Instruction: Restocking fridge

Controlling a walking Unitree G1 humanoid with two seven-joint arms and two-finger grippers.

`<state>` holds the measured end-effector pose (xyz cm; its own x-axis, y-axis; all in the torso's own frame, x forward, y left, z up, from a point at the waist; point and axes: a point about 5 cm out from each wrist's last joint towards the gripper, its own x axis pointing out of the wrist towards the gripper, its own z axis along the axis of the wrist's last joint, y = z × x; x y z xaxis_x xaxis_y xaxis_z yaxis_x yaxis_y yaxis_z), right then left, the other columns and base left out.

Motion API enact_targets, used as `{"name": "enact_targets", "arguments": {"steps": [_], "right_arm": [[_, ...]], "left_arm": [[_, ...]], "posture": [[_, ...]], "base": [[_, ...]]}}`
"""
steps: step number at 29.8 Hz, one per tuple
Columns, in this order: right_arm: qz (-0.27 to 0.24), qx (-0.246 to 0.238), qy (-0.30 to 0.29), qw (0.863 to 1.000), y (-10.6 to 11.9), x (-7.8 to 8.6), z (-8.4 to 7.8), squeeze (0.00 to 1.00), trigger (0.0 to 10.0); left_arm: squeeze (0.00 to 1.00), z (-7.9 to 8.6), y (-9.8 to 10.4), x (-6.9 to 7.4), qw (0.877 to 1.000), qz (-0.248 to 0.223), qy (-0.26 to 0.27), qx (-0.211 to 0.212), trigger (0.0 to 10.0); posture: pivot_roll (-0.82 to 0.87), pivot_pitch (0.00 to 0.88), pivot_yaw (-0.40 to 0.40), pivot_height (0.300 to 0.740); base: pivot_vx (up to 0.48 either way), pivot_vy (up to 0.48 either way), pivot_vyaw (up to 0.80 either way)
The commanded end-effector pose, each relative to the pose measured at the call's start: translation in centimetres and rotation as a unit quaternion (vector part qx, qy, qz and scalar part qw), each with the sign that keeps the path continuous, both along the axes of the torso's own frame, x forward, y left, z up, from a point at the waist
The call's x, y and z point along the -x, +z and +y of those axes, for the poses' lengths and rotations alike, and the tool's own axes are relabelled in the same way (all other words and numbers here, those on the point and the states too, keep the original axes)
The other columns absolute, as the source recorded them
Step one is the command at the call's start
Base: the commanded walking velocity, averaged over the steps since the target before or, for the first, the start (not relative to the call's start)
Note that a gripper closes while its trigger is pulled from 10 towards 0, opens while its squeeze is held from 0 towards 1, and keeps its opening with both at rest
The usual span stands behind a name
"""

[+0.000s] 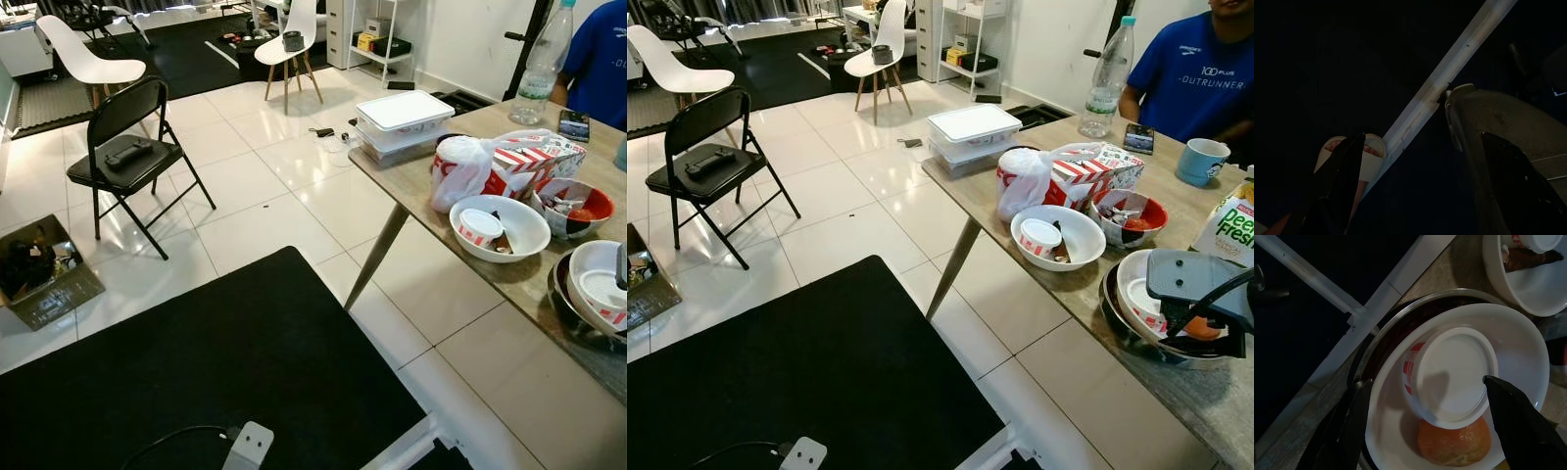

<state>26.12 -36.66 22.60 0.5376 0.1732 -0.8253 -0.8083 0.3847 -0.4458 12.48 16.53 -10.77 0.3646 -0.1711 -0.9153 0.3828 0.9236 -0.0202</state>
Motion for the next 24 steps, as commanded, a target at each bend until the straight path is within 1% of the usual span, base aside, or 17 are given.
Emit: {"name": "enact_targets", "arguments": {"steps": [1,5,11,18,22,24], "right_arm": [[-0.036,-0.007,0.000,0.999,1.6,-0.2,-0.2,0.00,10.0],[-0.053,-0.020,0.009,0.998,2.1,-0.5,0.1,0.00,10.0],[-0.056,-0.012,0.010,0.998,2.3,-0.7,0.0,0.00,10.0],[-0.035,-0.025,0.013,0.999,2.1,-0.4,0.2,0.00,10.0],[-0.004,0.003,-0.012,1.000,1.0,0.0,-0.6,0.00,10.0],[-0.001,0.006,-0.015,1.000,0.9,0.0,-0.7,0.00,10.0]], "left_arm": [[0.00,-0.3,-0.8,2.8,0.998,0.059,-0.002,0.008,10.0],[0.00,-0.3,-0.8,2.8,0.998,0.058,-0.002,0.009,10.0],[0.00,-0.3,-0.8,2.8,0.998,0.058,-0.002,0.009,10.0],[0.00,-0.3,-0.9,2.9,0.998,0.059,-0.001,0.009,10.0],[0.00,-0.3,-0.9,2.9,0.998,0.059,-0.001,0.009,10.0],[0.00,-0.3,-0.9,2.9,0.998,0.059,-0.001,0.009,10.0]], "posture": [[-0.05,0.000,-0.009,0.740],[-0.05,0.000,-0.009,0.740],[-0.05,0.000,-0.009,0.740],[-0.05,0.000,-0.009,0.740],[-0.05,0.000,-0.009,0.740],[-0.05,0.000,-0.009,0.740]], "base": [[0.000,0.000,0.00],[0.000,0.000,0.00],[0.000,0.000,0.00],[0.000,0.000,0.00],[0.000,0.000,0.00],[0.000,0.000,0.00]]}}
